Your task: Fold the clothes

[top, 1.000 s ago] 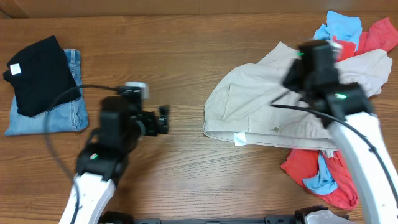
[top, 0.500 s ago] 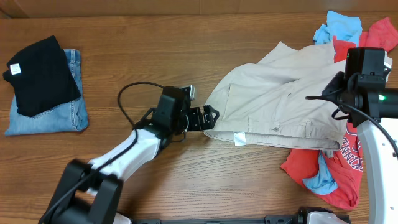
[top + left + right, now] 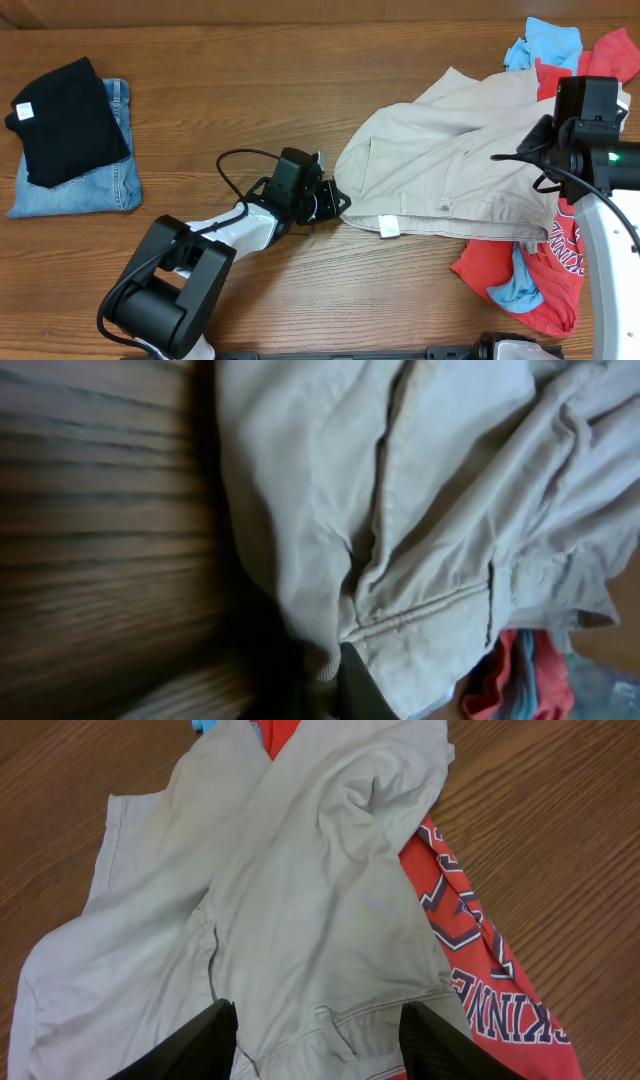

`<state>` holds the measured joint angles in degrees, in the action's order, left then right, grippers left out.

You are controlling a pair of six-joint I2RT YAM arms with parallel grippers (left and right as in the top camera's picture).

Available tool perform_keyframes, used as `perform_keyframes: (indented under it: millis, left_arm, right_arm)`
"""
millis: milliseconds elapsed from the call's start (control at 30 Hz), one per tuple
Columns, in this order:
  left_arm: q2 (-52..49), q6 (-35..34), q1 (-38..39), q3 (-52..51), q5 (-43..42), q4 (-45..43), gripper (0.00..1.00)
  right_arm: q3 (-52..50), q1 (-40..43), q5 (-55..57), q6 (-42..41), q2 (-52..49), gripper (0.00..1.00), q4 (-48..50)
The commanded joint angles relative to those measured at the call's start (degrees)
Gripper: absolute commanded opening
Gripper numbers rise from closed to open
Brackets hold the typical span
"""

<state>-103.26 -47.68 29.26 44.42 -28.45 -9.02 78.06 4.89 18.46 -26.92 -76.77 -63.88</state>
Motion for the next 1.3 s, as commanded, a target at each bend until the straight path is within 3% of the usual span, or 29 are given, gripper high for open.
perform_keyframes:
  millis: [0,200,300,400,600,700,867,967,1033,1067,1100,1133,1167,1267]
  left_arm:
    - [1.0,0.5,-0.8,2.1,-5.0,-0.2,0.04]
    - [10.5,5.1,-7.5,14.8,-7.8,2.3,0.04]
    - [12.5,9.2,-10.3,24.8,-4.1,4.1,0.04]
    - [12.3,13.1,-13.8,34.3,3.2,14.7,0.04]
    - [11.7,21.7,-16.9,36.0,19.6,32.5,0.04]
    - [10.2,24.9,-17.5,35.9,25.8,37.0,0.06]
    - [6.2,29.2,-18.6,35.9,34.0,34.0,0.04]
    - [4.3,29.5,-20.4,36.0,34.6,29.8,0.08]
    - [3.4,29.5,-21.9,36.0,34.4,27.5,0.13]
    - [3.2,29.2,-22.8,36.1,34.4,26.8,0.21]
    - [3.2,29.0,-23.7,36.1,34.4,26.4,0.43]
    - [3.3,28.5,-24.6,36.2,33.9,26.7,0.80]
    - [3.3,28.4,-25.4,36.7,32.6,27.6,1.00]
    - [3.3,28.3,-26.7,39.0,22.1,34.2,1.00]
  right_arm:
    - [0.8,0.2,0.8,0.4,0.5,0.56,0.1]
    - [0.8,0.2,0.8,1.7,0.5,0.56,-1.2]
    - [0.8,0.2,0.7,1.7,0.5,0.56,-1.6]
    - [0.7,0.2,-0.3,1.9,0.3,0.56,-1.8]
    - [-0.9,0.2,-0.6,3.2,-1.1,0.57,-2.2]
    - [-1.3,0.2,-2.0,3.2,-3.3,0.57,-2.2]
    - [-1.3,0.2,-4.5,3.2,-7.5,0.58,-0.9]
    - [-1.3,0.2,-4.6,3.2,-10.1,0.58,-0.7]
    - [-1.3,0.2,-4.6,3.2,-11.6,0.58,-0.7]
    - [-1.3,0.2,-4.6,3.3,-12.5,0.58,-0.7]
    - [-1.3,0.2,-4.6,3.5,-13.1,0.58,-0.7]
    - [-1.3,0.2,-4.6,3.9,-14.0,0.58,-0.5]
    - [-1.3,0.2,-4.7,4.4,-14.6,0.58,-0.2]
    - [-1.3,0.2,-4.9,4.9,-16.6,0.58,0.6]
